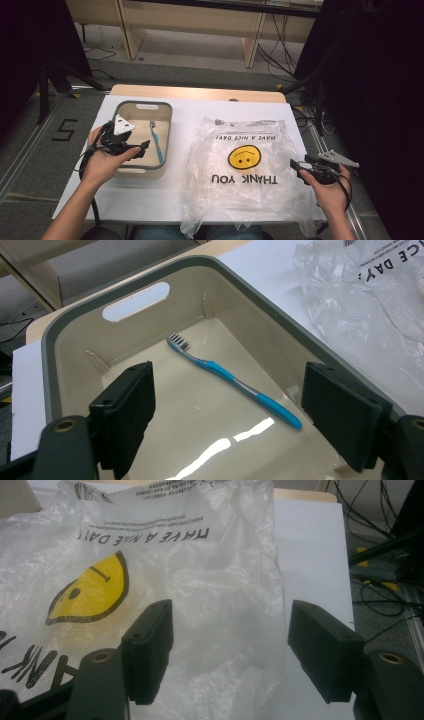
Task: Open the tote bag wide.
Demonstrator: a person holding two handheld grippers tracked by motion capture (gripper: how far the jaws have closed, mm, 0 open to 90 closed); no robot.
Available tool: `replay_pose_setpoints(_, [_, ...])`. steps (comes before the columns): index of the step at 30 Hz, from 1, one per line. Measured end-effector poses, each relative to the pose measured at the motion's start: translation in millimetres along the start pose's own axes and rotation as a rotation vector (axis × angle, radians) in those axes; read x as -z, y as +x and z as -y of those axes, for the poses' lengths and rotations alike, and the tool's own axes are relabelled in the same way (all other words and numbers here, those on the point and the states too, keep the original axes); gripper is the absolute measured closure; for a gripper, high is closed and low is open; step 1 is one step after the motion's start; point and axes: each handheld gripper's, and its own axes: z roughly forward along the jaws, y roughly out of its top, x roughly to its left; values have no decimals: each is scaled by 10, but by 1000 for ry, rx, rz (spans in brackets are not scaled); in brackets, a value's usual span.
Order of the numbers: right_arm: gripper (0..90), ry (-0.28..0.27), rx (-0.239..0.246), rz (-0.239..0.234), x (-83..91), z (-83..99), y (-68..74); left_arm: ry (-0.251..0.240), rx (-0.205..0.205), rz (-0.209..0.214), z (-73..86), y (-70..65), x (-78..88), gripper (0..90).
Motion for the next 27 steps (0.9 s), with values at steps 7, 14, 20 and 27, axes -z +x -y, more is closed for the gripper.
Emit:
replay_pose_setpoints(7, [355,-1,2,-1,9,-8,5,5,1,-5,1,-17,7,222])
replay_pose_setpoints(14, [357,44,-26,35,23,13,-64,-30,-58,108,-155,-407,90,232])
replay_pose_setpoints(20, [364,114,-51,40,-20,44,-90,-35,-96,170,-204,-694,109,273])
replay_pose_setpoints(27, [373,149,-70,39,-48,43,-97,-16,-160,248,-235,-1044,123,295])
